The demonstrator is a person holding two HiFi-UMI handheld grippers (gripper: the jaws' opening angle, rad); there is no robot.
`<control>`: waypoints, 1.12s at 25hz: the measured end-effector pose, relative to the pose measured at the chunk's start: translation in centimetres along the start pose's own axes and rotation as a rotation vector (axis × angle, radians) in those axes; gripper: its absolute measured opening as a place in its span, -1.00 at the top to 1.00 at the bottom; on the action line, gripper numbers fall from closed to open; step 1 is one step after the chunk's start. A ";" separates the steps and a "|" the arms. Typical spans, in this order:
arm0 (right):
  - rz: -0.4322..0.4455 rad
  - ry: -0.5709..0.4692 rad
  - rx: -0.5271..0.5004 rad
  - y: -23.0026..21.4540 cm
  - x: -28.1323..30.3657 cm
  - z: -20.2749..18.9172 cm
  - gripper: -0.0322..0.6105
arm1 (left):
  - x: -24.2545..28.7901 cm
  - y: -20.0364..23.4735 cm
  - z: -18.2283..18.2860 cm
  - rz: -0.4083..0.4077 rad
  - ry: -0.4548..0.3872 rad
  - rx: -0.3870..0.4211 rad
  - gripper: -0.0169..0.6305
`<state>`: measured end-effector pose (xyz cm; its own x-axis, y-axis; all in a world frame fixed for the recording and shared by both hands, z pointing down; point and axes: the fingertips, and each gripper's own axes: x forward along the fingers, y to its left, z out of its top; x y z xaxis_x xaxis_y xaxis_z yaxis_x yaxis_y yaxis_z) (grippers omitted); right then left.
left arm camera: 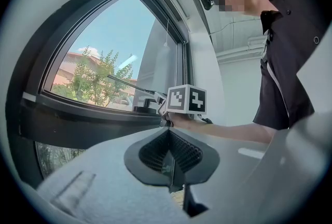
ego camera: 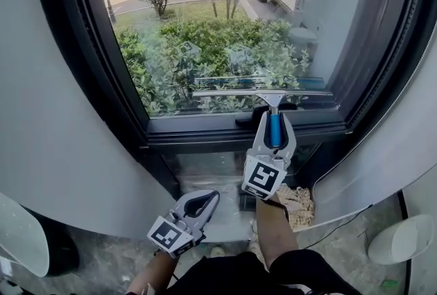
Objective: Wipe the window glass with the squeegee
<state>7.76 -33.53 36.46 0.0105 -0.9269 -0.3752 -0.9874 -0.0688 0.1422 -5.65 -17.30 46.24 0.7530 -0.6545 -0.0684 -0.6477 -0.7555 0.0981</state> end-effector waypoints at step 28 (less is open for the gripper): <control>0.065 -0.304 0.043 -3.9 2.1 12.0 0.47 | 2.2 0.2 4.3 0.126 -0.078 0.137 0.95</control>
<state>9.76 -30.78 24.12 -0.0941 -0.7757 -0.6241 -0.9903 0.0088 0.1384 -4.66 -19.00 41.83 0.6571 -0.7404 -0.1413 -0.7501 -0.6609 -0.0253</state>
